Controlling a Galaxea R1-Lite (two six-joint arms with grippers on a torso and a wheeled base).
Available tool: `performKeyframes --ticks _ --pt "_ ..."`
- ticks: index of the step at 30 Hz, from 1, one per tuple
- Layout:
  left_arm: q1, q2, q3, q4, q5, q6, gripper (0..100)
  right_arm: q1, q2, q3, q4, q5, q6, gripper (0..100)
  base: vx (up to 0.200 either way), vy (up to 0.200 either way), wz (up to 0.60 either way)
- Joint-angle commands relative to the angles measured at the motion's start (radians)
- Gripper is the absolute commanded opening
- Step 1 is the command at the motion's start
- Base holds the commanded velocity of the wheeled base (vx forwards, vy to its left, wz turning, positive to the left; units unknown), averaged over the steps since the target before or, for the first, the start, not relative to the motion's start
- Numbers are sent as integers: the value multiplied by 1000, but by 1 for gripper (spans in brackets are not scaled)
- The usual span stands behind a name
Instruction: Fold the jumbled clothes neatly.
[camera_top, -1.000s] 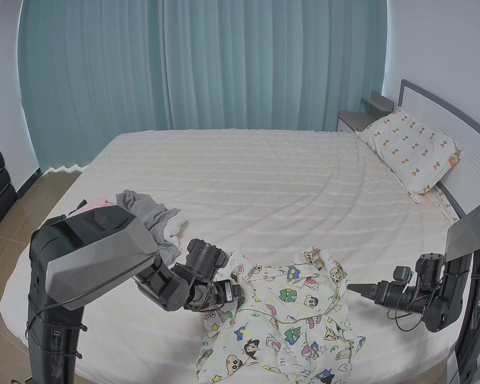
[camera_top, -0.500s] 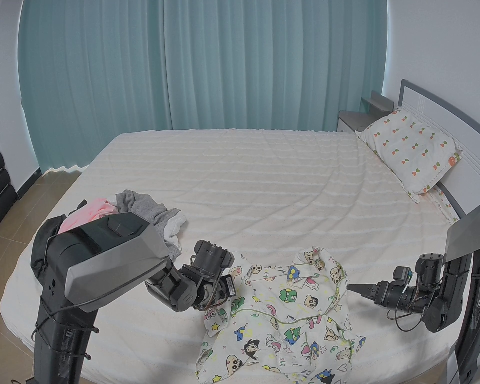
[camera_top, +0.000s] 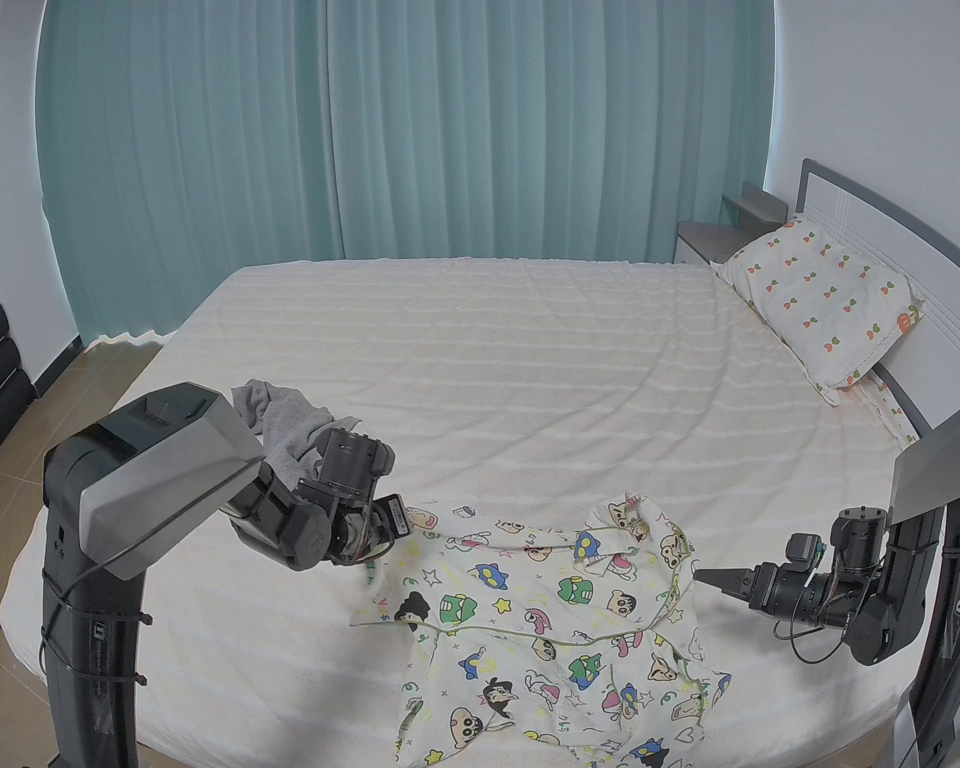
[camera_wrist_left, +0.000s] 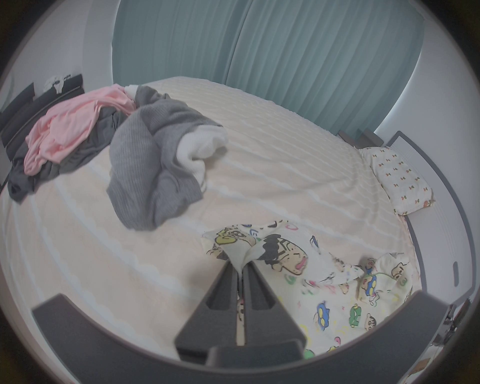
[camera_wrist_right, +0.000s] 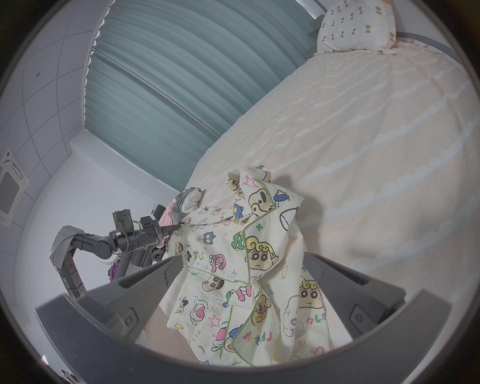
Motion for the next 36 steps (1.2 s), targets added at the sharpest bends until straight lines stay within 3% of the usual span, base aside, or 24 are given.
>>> performKeyframes --ticks 1,10,11,19,23,28,30,36 --pt "55 3 -29 -3 -18 34 0 0 -1 0 -10 0 0 100 0 0 0" --pt "68 77 -130 -22 -29 39 0 0 0 0 -10 0 0 100 0 0 0" --pt "66 81 -130 -23 -29 39 100 0 0 0 -10 0 0 100 0 0 0" --pt "103 48 -116 -15 -20 39 100 2 0 10 -10 0 -1 100 0 0 0" --pt "126 -77 -12 0 -63 20 100 2 0 10 -10 0 -1 100 0 0 0" --pt "45 -267 244 34 -280 -43 100 2 2 13 -10 0 -3 100 0 0 0" --pt "14 -293 316 29 -319 -34 100 2 2 16 -10 0 -1 100 0 0 0" --pt "-104 -267 422 23 -300 23 100 4 0 23 -10 0 -3 100 0 0 0"
